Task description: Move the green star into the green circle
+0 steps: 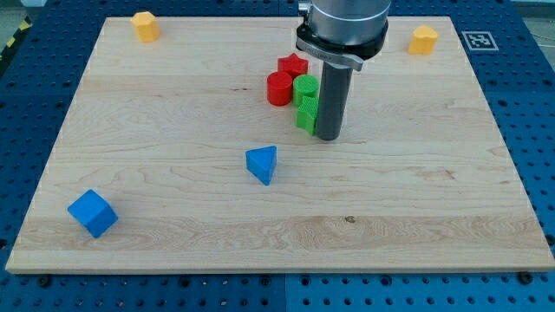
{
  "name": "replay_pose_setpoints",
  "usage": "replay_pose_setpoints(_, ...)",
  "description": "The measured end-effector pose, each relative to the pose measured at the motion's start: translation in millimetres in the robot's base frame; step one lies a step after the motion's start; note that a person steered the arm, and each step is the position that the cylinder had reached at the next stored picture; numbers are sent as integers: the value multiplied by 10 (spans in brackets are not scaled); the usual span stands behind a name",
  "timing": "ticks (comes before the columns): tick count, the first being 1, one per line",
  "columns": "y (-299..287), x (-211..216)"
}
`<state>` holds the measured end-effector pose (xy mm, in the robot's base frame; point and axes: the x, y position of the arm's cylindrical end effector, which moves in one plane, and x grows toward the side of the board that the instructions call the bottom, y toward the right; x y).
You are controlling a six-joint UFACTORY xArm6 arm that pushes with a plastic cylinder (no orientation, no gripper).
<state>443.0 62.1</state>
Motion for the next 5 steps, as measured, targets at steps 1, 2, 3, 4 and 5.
replay_pose_setpoints(1, -49, -96)
replay_pose_setpoints(2, -167, -176)
replay_pose_setpoints(3, -255, -212)
replay_pose_setpoints(4, -242, -212)
replay_pose_setpoints(5, -236, -212)
